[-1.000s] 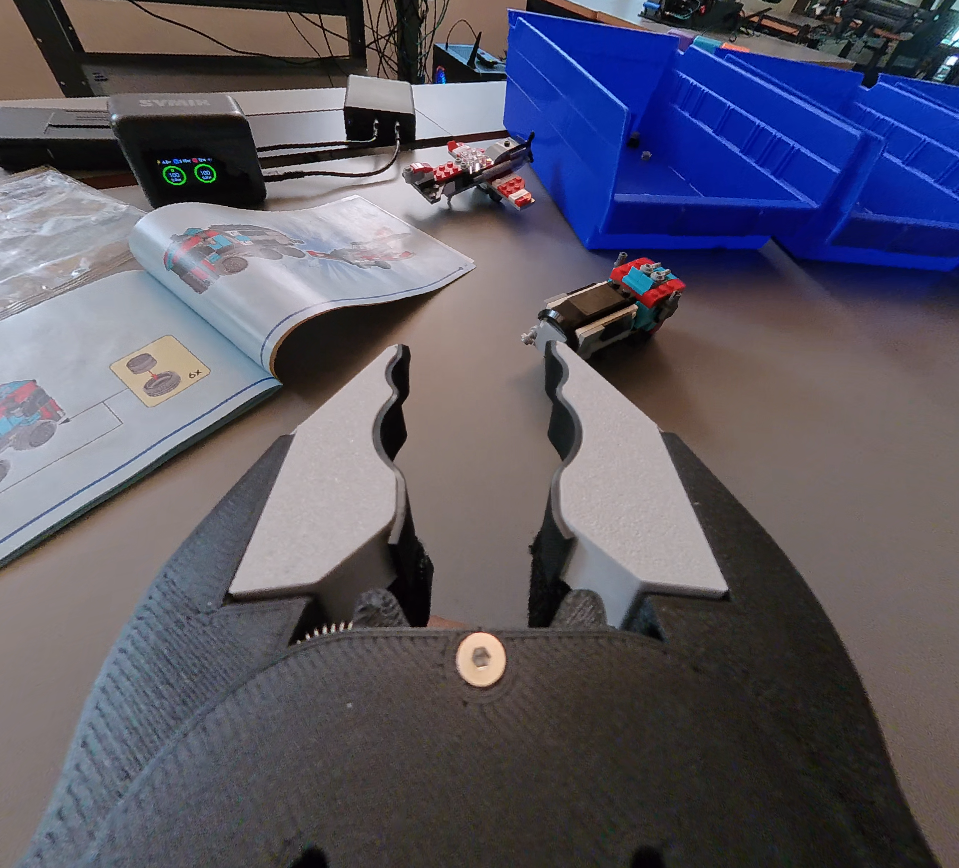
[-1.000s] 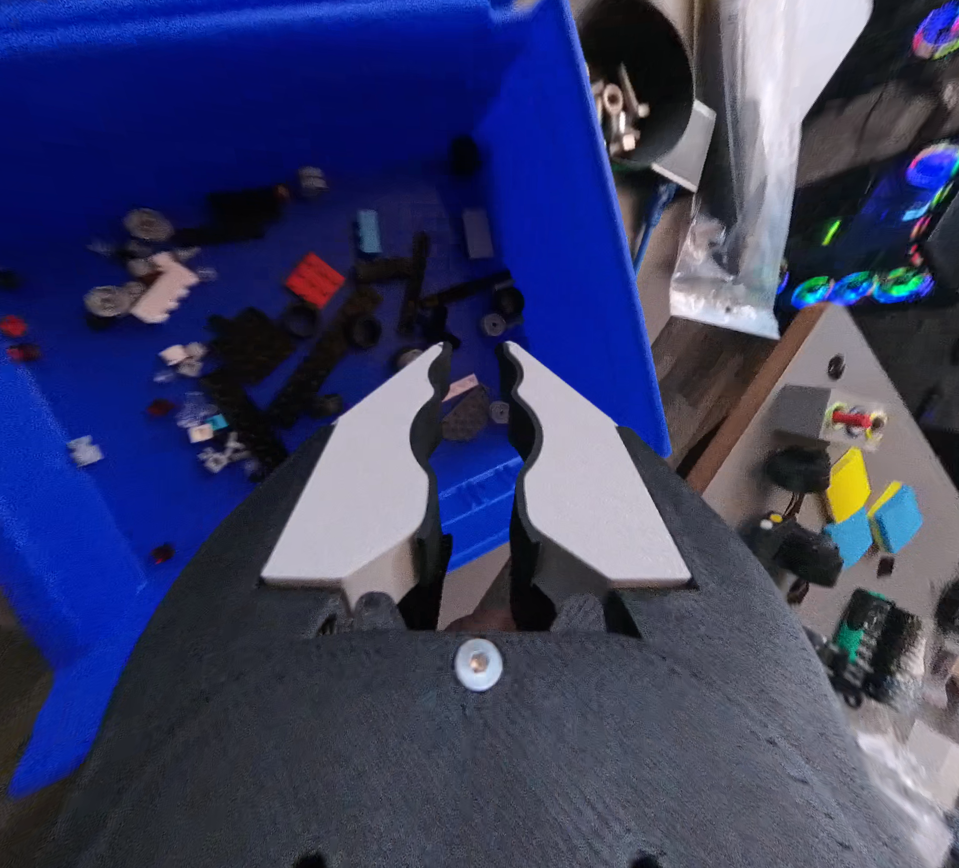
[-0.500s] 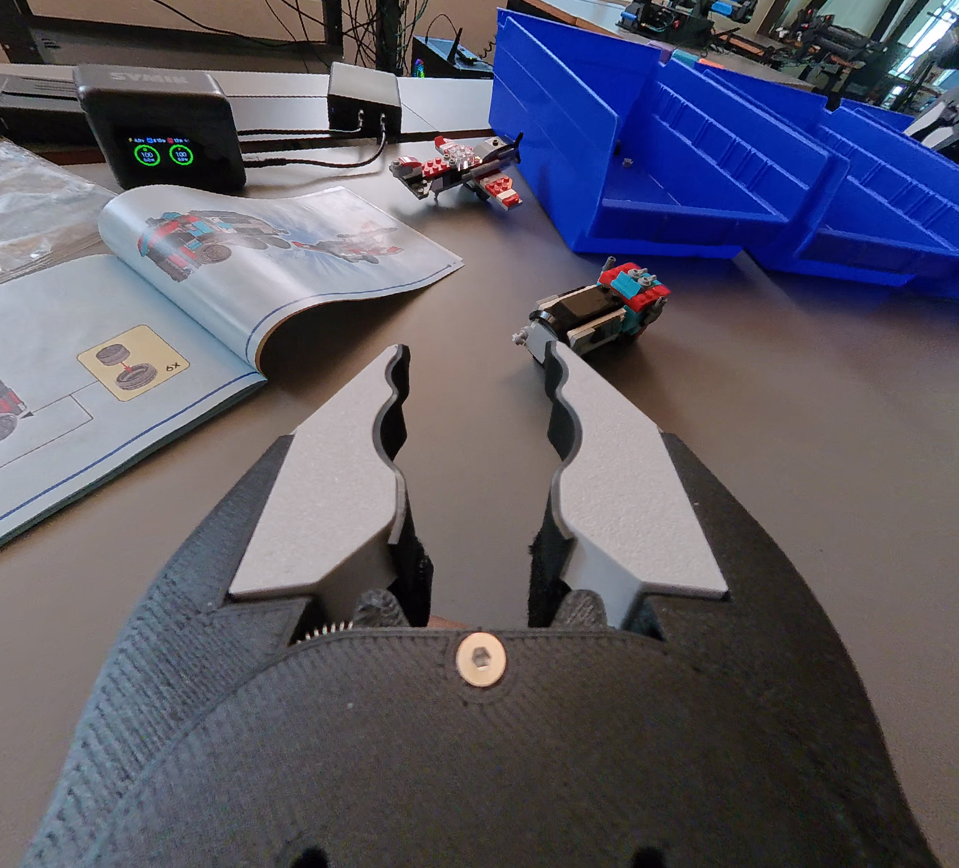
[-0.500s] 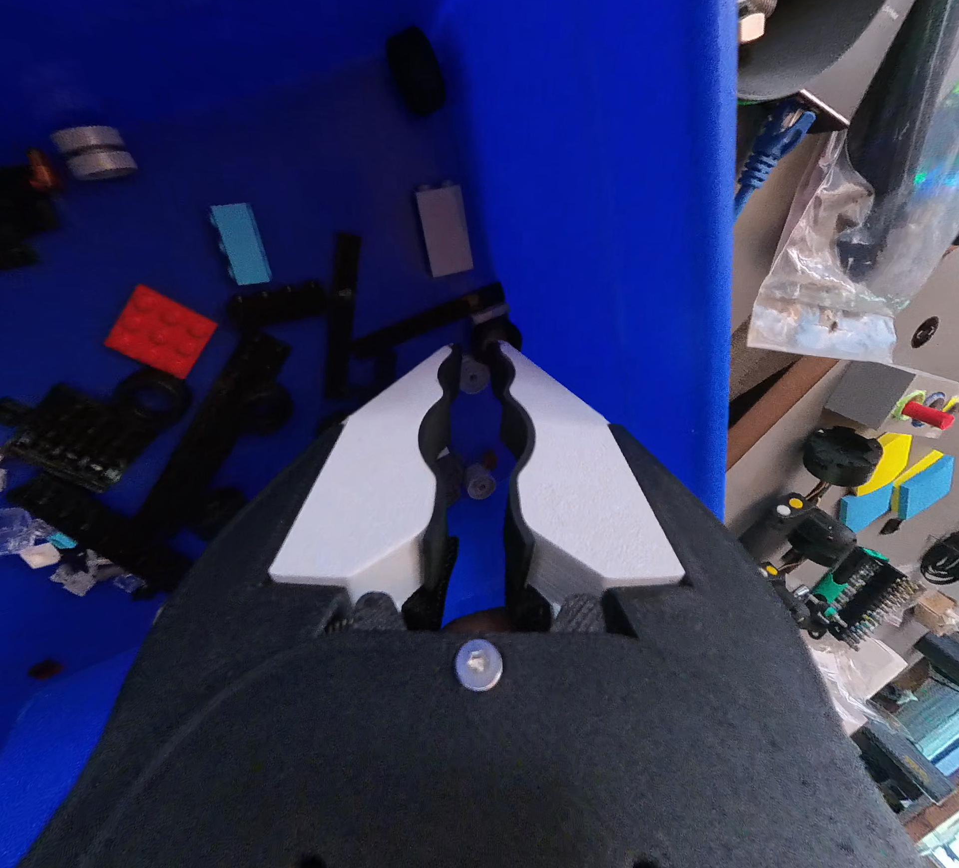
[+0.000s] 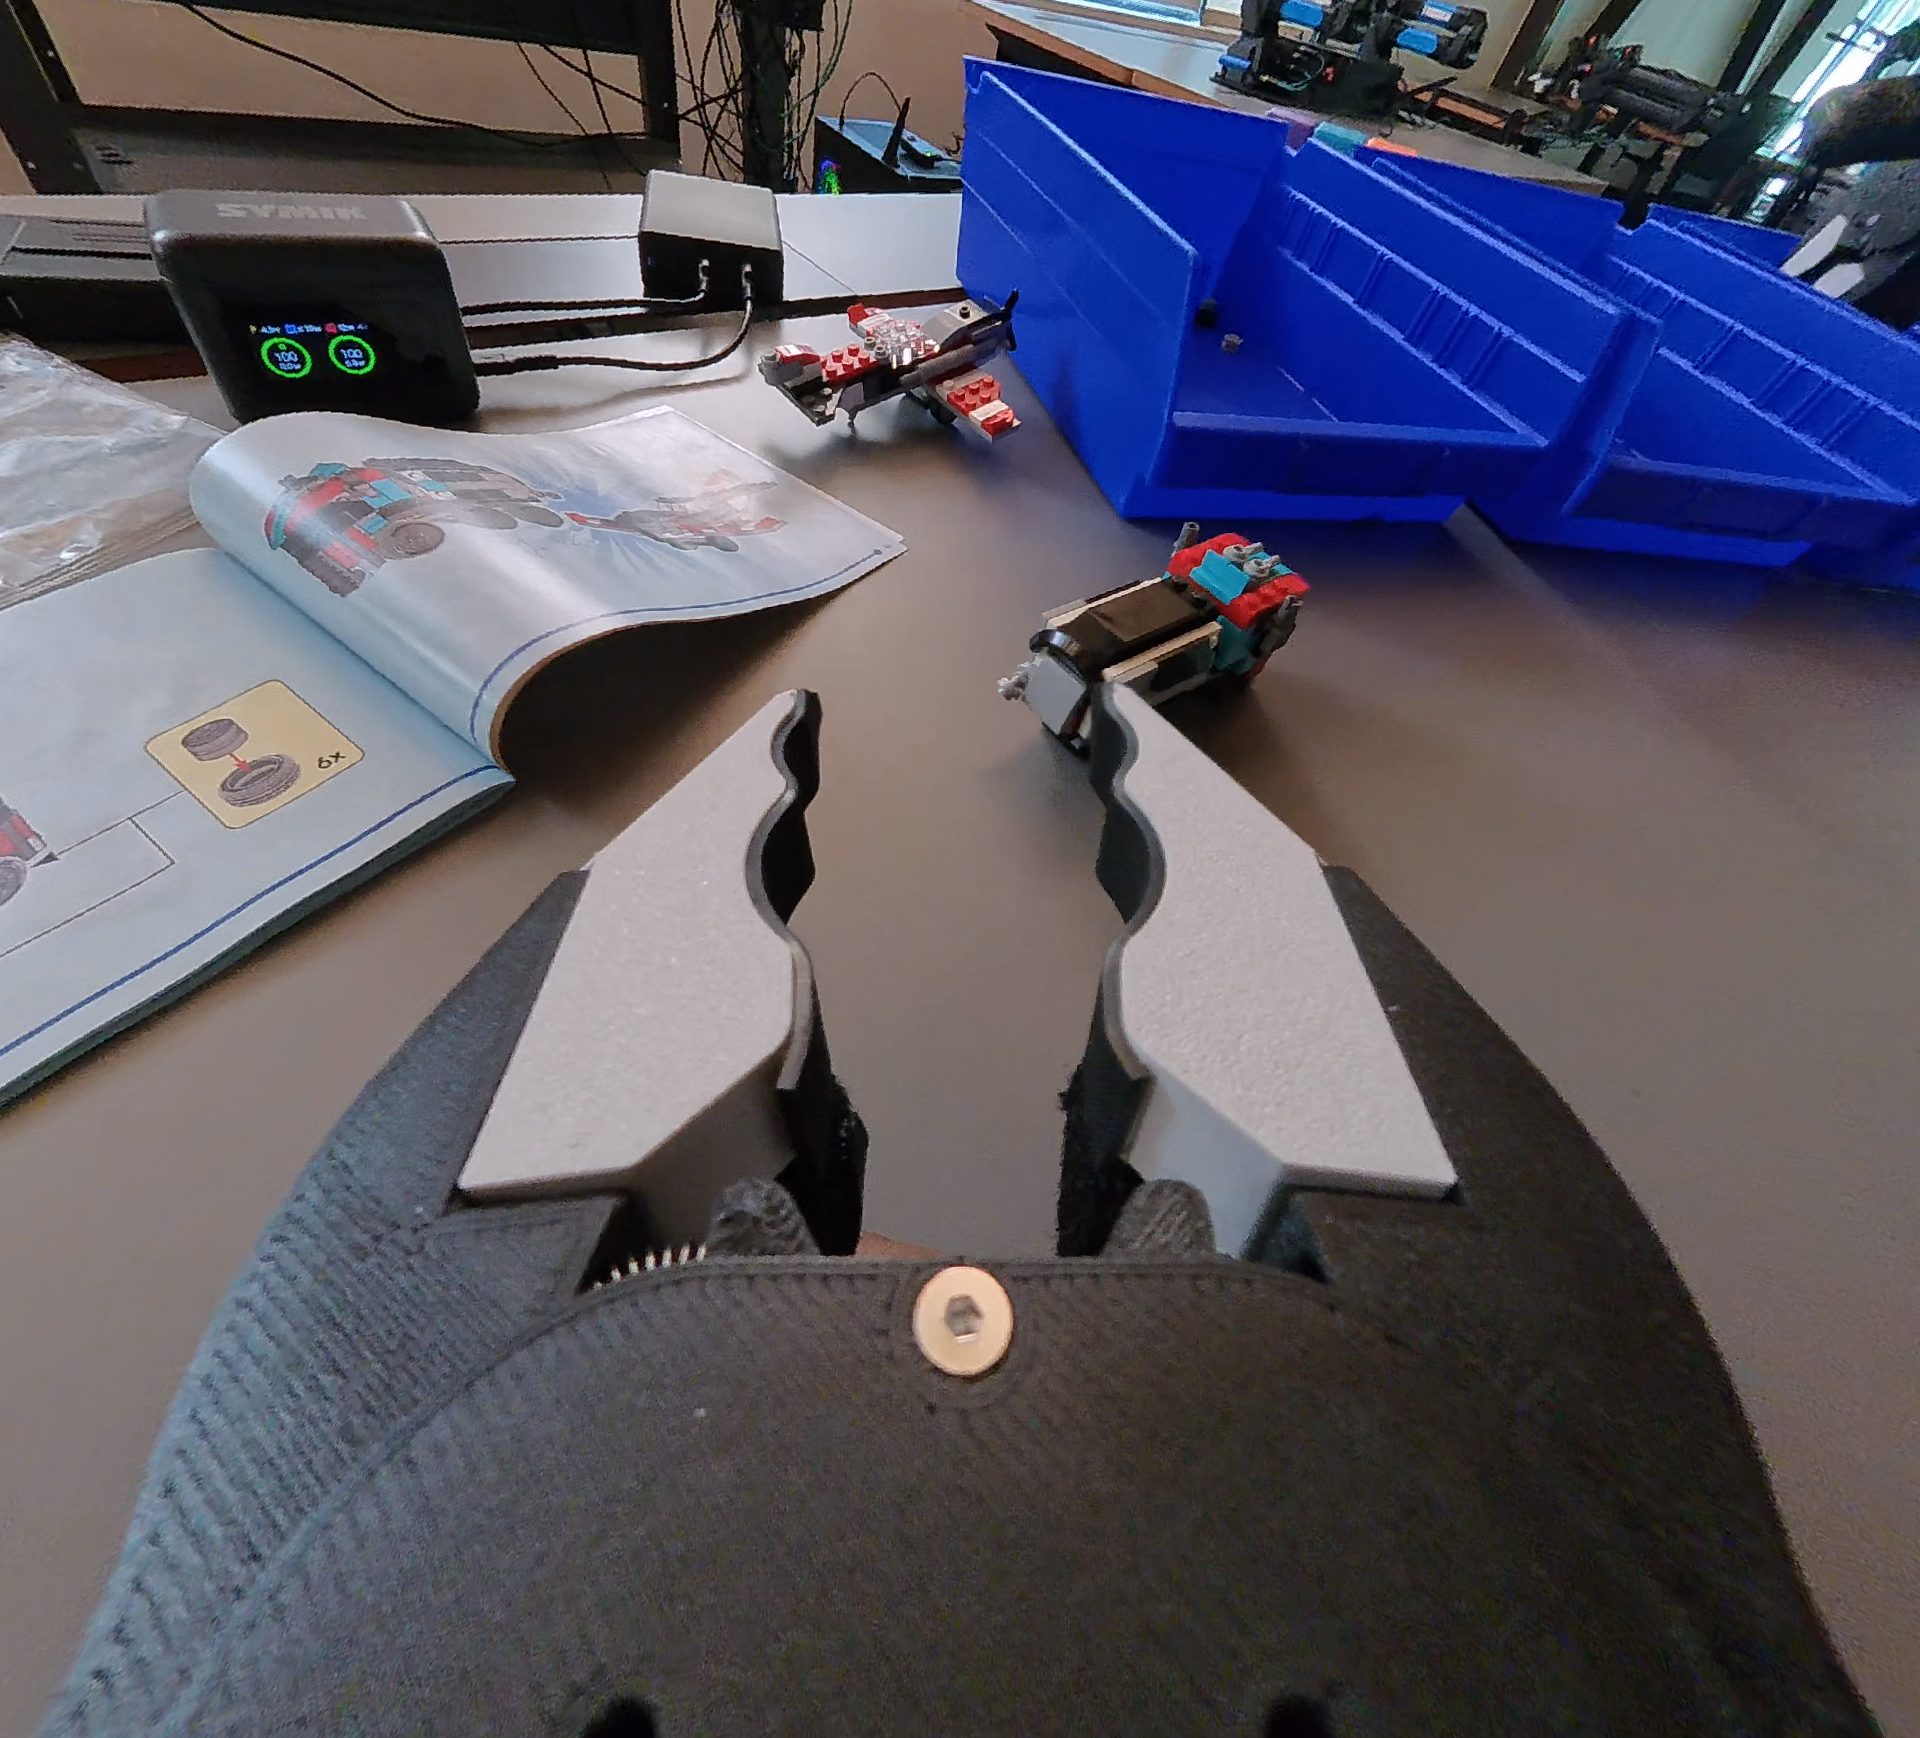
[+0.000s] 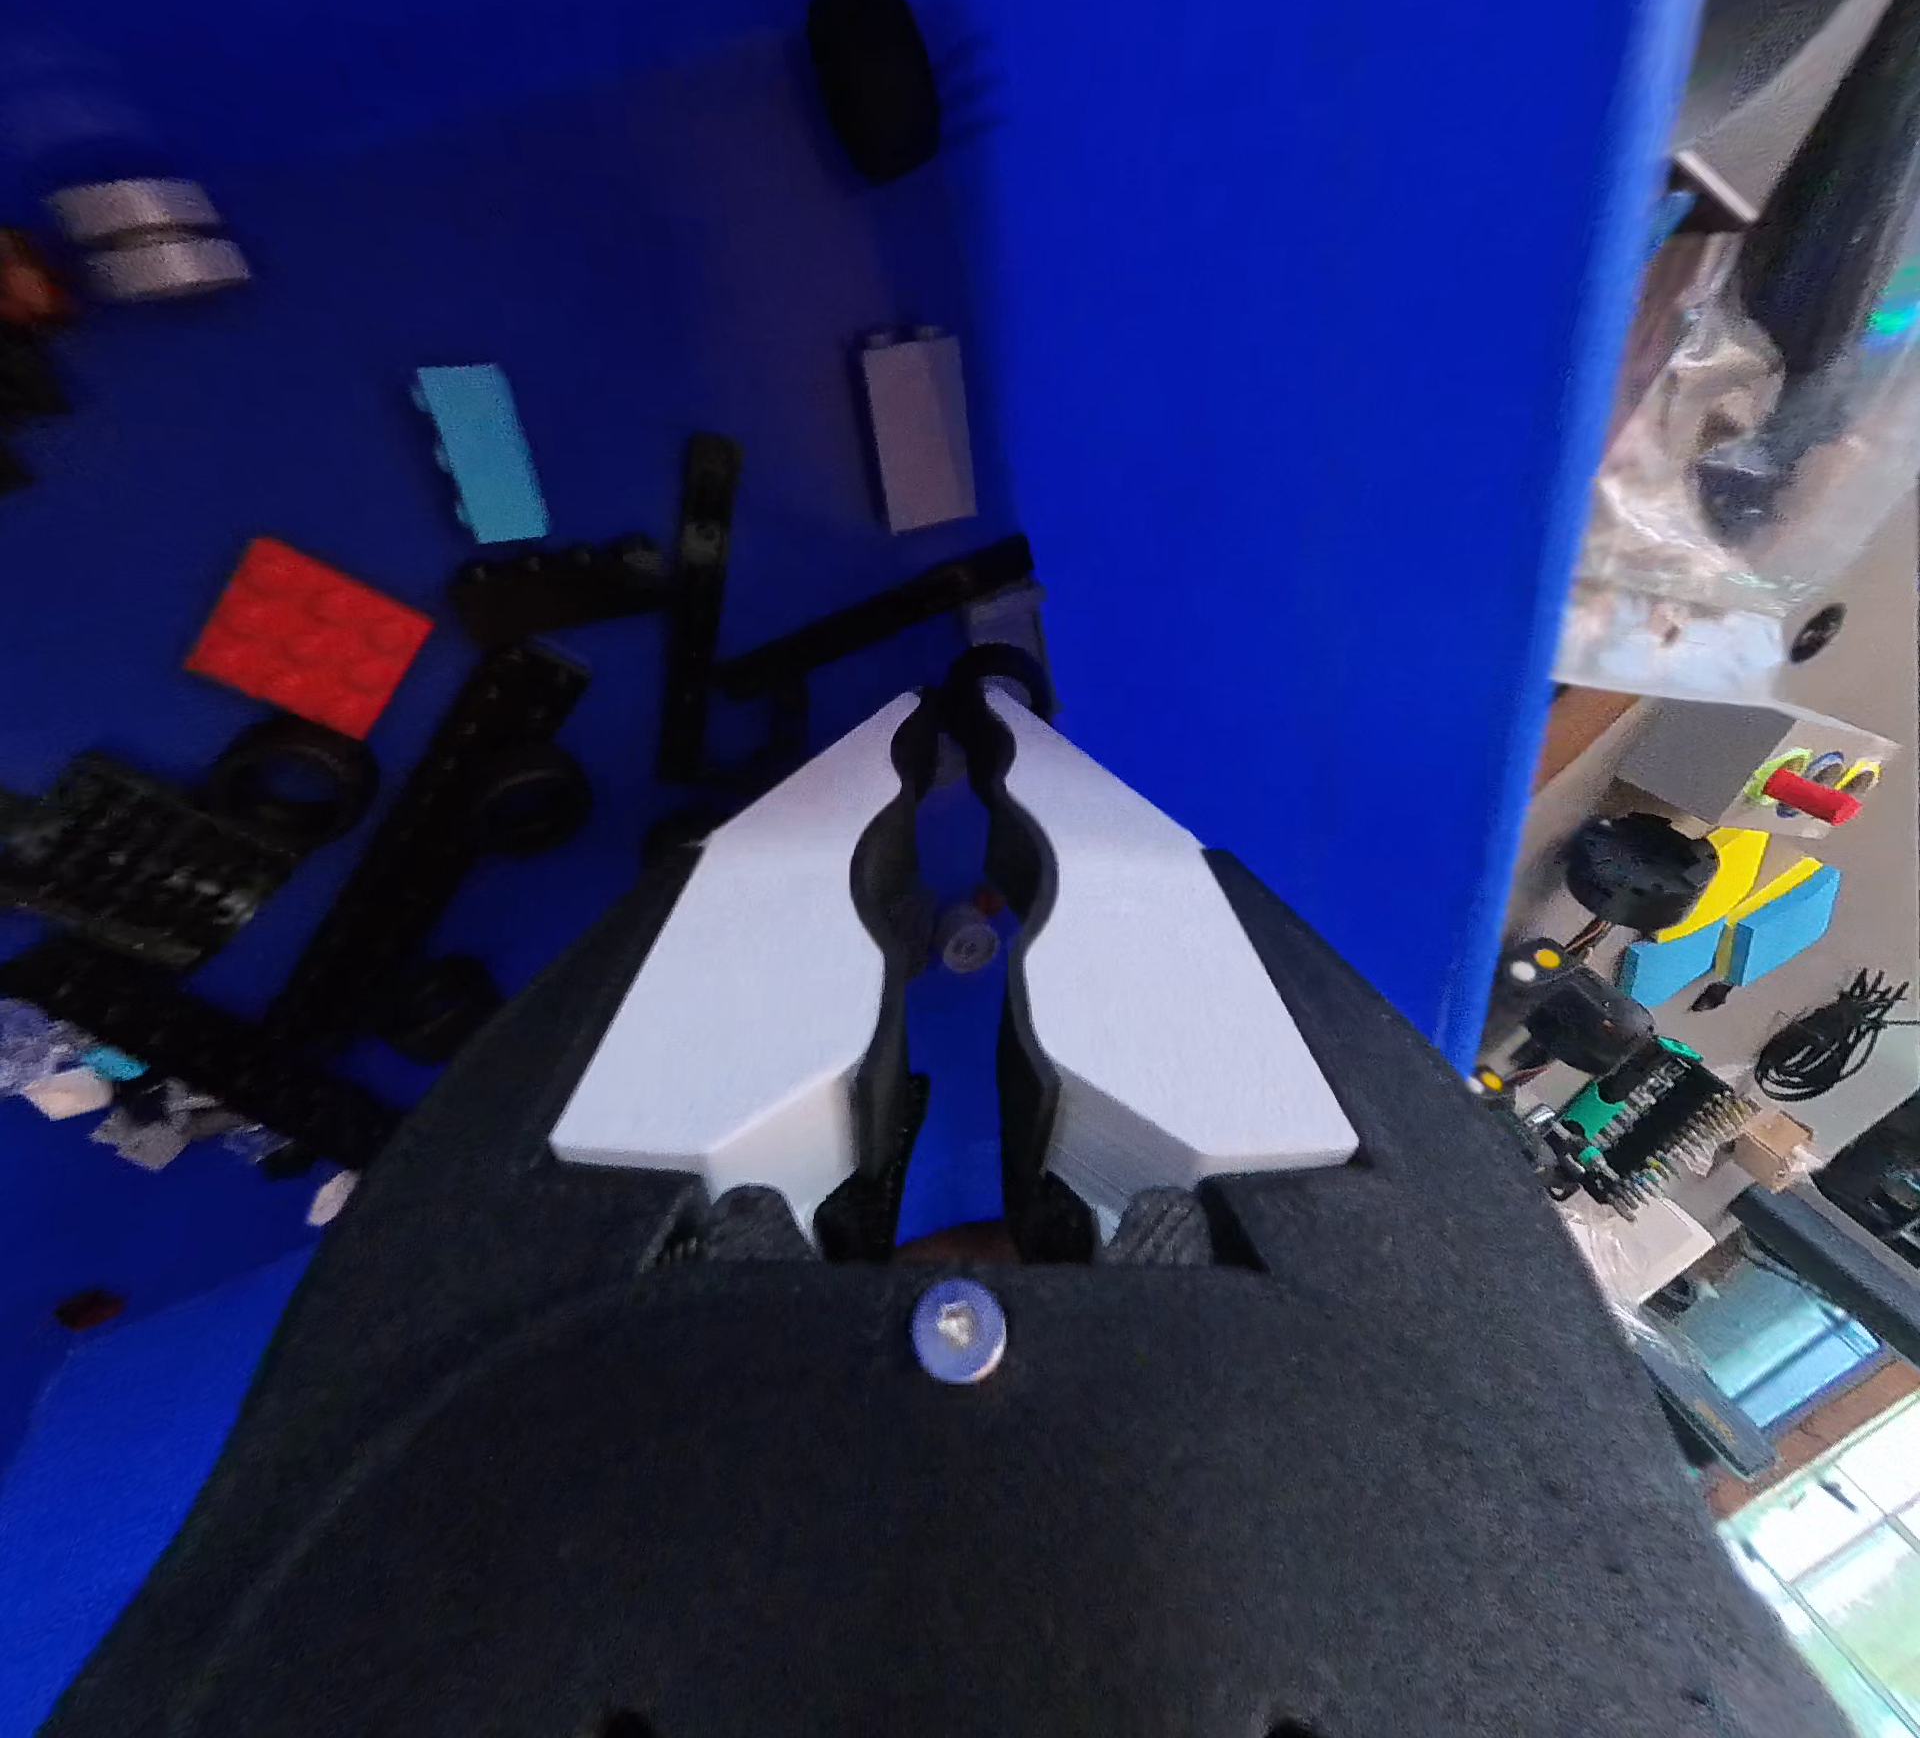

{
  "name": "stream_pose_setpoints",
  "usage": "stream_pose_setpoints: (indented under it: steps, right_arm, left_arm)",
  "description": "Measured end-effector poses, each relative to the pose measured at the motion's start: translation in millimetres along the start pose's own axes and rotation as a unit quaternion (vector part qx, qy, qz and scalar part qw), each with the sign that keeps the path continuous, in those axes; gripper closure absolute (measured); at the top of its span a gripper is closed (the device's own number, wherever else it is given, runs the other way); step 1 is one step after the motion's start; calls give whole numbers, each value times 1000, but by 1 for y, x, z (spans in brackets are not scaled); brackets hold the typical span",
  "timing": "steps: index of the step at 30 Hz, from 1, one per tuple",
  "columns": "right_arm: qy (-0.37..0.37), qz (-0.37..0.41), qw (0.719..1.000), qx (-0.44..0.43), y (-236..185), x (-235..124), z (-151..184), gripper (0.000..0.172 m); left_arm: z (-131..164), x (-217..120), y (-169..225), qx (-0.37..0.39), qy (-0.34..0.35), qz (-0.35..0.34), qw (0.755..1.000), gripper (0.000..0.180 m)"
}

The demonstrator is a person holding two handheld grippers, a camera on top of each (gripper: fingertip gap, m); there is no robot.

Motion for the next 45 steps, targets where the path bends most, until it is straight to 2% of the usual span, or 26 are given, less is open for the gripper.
stream_pose_setpoints:
  steps: [4, 8, 13, 16, 21, 25, 32, 39, 45]
  right_arm:
    - [73, -12, 997, 18, -9, -38, 10, 168]
    - [206, -59, 976, 33, -47, -97, 24, 166]
    - [383, -119, 916, -11, -145, -182, 34, 166]
    - [447, -154, 879, -59, -217, -210, 22, 167]
    - [434, -189, 872, -127, -313, -191, -41, 166]
    - [426, -226, 864, -145, -356, -173, -96, 167]
    - [436, -268, 844, -163, -385, -180, -174, 167]
    - [419, -289, 840, -189, -408, -185, -228, 167]
    - [399, -296, 843, -207, -429, -190, -263, 167]
  left_arm:
    - [2, -1, 9, 1, 1, 7, 1000, 127]
    - [5, -2, 26, 2, 7, 17, 1000, 127]
    - [9, -1, 67, 25, 29, 52, 998, 127]
    - [10, 3, 93, 45, 34, 78, 995, 127]
    - [14, 10, 117, 72, 13, 95, 993, 127]
    - [20, -2, 119, 53, 24, 95, 994, 127]
    - [30, -45, 95, -7, 80, 62, 995, 128]
    - [32, -66, 59, -43, 99, 39, 993, 128]
    - [32, -71, 40, -104, 120, 87, 983, 128]
Point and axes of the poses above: each gripper's, where its closed fingertips meet, x out along the fingers, z out of its underside, y = z × x across the jaws, the point moved 8 cm from there along -x, back along the fingers, and after that the axes turned 11 degrees about -y, right-handed, at the moved point
